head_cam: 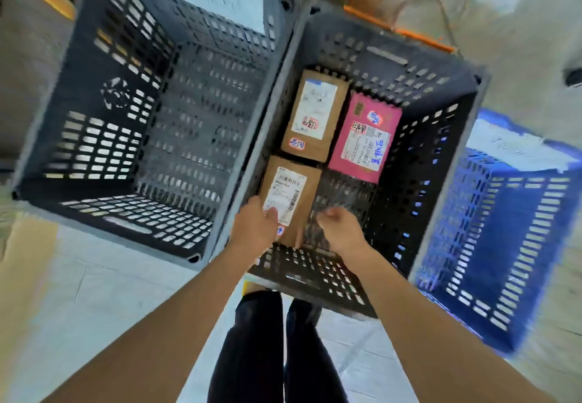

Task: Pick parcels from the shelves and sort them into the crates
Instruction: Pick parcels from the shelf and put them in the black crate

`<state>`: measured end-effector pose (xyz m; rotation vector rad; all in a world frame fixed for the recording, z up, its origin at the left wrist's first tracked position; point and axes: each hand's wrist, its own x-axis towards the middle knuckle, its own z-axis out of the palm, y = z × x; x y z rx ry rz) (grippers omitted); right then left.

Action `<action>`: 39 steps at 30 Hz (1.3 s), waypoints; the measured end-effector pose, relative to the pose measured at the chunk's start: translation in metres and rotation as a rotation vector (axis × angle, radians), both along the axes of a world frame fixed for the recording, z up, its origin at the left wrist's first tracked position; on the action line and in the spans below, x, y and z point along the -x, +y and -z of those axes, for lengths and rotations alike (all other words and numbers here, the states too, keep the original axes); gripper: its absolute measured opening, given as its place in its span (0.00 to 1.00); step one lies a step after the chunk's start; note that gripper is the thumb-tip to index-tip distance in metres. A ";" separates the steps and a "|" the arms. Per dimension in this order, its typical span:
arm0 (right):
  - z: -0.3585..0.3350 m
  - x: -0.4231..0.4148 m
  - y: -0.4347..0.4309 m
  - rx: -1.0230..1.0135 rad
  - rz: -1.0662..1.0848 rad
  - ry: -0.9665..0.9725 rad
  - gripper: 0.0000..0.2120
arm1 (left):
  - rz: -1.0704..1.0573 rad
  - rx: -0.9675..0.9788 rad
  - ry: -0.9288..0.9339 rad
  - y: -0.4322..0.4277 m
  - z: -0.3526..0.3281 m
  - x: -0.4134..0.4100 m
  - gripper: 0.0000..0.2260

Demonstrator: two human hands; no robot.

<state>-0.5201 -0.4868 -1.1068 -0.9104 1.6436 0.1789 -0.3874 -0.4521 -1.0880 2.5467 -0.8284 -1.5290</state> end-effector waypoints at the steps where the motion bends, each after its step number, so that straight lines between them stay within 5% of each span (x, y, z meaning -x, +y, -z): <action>1: -0.028 -0.002 -0.005 0.014 -0.008 -0.017 0.12 | -0.021 0.024 0.003 -0.001 -0.028 -0.004 0.15; 11: -0.340 -0.092 -0.034 0.245 -0.435 -0.390 0.14 | -0.593 0.377 0.016 0.031 -0.331 -0.082 0.15; 20: -0.567 -0.209 0.080 0.365 -0.724 -0.849 0.09 | -1.017 0.831 -0.173 0.194 -0.568 -0.138 0.06; 24: -0.642 -0.252 0.167 0.430 -0.919 -0.999 0.16 | -1.183 0.969 -0.349 0.301 -0.636 -0.157 0.14; 29: -0.711 -0.290 0.293 0.474 -1.066 -1.210 0.09 | -1.238 1.076 -0.588 0.437 -0.699 -0.165 0.14; 39: -0.792 -0.336 0.485 0.634 -1.131 -1.444 0.15 | -1.232 1.138 -0.833 0.636 -0.778 -0.197 0.17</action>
